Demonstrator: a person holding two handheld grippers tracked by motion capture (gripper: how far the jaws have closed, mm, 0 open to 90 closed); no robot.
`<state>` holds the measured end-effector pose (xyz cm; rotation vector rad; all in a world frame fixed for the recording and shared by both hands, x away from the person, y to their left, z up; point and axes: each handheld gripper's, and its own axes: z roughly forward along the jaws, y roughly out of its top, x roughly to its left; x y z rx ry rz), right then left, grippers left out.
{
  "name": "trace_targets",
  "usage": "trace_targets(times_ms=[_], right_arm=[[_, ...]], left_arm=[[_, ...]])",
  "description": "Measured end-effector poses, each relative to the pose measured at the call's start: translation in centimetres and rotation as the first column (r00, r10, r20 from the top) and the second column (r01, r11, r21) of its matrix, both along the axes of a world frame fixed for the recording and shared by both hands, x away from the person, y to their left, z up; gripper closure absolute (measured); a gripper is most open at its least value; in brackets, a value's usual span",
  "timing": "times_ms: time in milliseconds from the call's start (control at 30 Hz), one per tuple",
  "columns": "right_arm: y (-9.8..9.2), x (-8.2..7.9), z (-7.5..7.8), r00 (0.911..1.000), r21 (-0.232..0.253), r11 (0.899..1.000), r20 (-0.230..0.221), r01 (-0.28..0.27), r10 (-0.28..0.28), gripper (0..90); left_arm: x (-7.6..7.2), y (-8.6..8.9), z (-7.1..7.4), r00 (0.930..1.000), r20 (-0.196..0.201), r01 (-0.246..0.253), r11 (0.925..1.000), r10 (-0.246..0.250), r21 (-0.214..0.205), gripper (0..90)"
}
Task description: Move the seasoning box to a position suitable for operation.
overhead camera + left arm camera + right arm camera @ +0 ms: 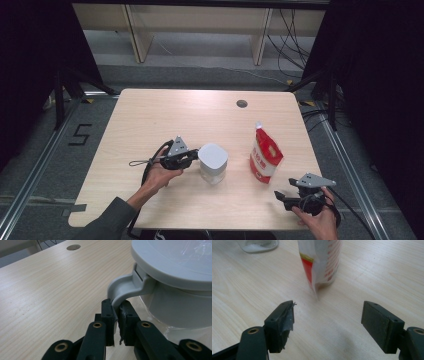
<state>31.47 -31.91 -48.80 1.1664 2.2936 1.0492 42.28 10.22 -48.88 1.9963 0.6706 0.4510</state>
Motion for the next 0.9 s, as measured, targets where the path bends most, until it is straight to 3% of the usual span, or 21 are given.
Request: trace_targets(times_ms=[33, 333, 467, 500, 533, 700, 767, 900], right_arm=[[0.1, -0.1, 0.0, 1.0, 0.003, 1.0, -0.006, 0.005, -0.005, 27.5], [-0.1, 0.0, 0.0, 1.0, -0.002, 1.0, 0.007, 0.002, -0.002, 27.7], [-0.1, 0.0, 0.0, 1.0, 0.004, 1.0, 0.004, -0.002, 0.002, 27.7], [-0.1, -0.1, 0.1, 1.0, 0.002, 1.0, 0.003, 0.0, 0.0, 27.8], [-0.2, 0.0, 0.1, 0.9997, -0.013, 1.0, 0.021, -0.01, 0.011, 27.8], [0.0, -0.1, 0.1, 1.0, 0.002, 1.0, -0.001, -0.001, 0.001, 27.8], [-0.2, 0.1, 0.0, 0.9997, -0.018, 1.0, 0.021, -0.014, 0.014, 27.8], [-0.1, 0.1, 0.0, 0.9997, -0.018, 1.0, 0.02, -0.015, 0.015, 27.8]], left_arm=[[0.0, 0.1, 0.0, 0.9999, 0.011, 0.01, 1.0, -0.01, -0.002, 82.7], [-1.7, 1.5, 0.1, 0.9998, -0.018, -0.011, 0.9999, 0.011, -0.002, 83.2], [-2.4, 1.9, 0.0, 0.9985, -0.047, -0.029, 0.9988, 0.028, -0.039, 82.9], [-2.5, 2.1, 0.1, 0.999, -0.037, -0.025, 0.9995, 0.024, -0.019, 82.9], [-2.7, 2.1, 0.1, 0.9991, -0.034, -0.025, 0.9993, 0.024, -0.026, 83.0], [-3.6, 2.6, 0.2, 0.9978, -0.059, -0.031, 0.999, 0.029, -0.033, 83.0], [-4.1, 2.7, 0.2, 0.9972, -0.064, -0.04, 0.9987, 0.038, -0.033, 83.2], [-4.7, 3.3, 0.2, 0.9981, -0.058, -0.021, 0.9994, 0.02, -0.027, 83.3]])
